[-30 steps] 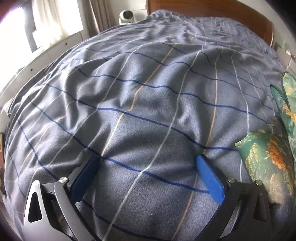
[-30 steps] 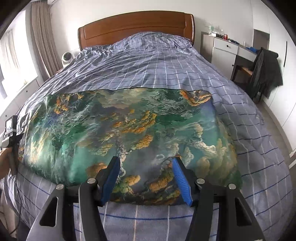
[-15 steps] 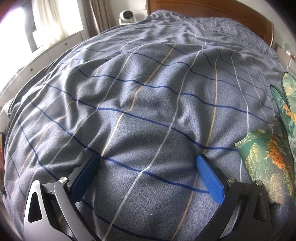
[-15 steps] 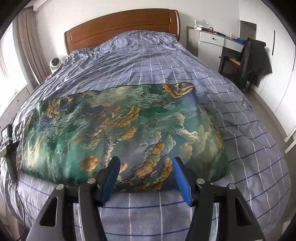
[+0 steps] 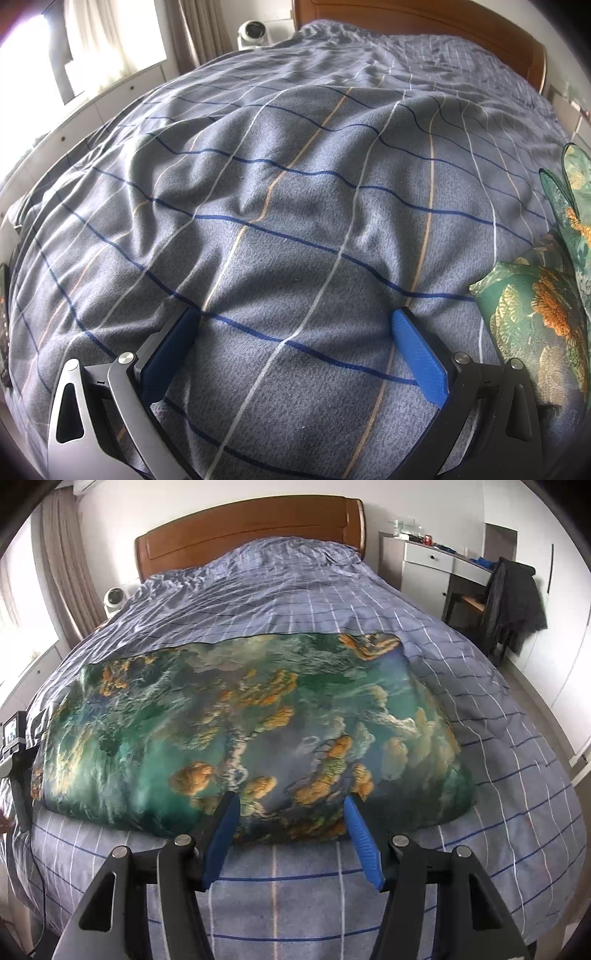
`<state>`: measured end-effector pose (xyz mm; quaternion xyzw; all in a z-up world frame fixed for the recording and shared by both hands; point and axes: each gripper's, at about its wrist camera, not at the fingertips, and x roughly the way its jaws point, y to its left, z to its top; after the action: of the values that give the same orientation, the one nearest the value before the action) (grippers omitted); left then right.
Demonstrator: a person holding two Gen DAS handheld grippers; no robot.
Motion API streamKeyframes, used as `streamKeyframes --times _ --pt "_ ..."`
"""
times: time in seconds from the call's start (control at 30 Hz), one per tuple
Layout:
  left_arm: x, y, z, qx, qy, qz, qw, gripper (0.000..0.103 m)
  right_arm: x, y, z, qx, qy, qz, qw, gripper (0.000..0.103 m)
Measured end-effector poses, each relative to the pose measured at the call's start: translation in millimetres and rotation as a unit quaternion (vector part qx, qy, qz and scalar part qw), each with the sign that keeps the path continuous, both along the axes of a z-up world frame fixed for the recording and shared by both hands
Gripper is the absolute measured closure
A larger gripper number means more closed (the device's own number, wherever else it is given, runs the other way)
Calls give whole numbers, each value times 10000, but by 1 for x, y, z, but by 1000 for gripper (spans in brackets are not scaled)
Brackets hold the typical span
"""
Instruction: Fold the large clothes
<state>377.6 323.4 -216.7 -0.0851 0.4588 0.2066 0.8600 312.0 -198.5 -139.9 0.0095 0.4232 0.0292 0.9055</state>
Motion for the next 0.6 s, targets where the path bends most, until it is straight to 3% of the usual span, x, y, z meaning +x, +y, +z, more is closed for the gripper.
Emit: streamKeyframes --times 0.23,0.6 --pt "-1 0 1 17 -11 4 10000 0 -18 -7 11 5 -322 75 9995 43" --pt "0 3 -1 12 3 17 10000 0 -29 -38 2 262 -411 -87 9988 43"
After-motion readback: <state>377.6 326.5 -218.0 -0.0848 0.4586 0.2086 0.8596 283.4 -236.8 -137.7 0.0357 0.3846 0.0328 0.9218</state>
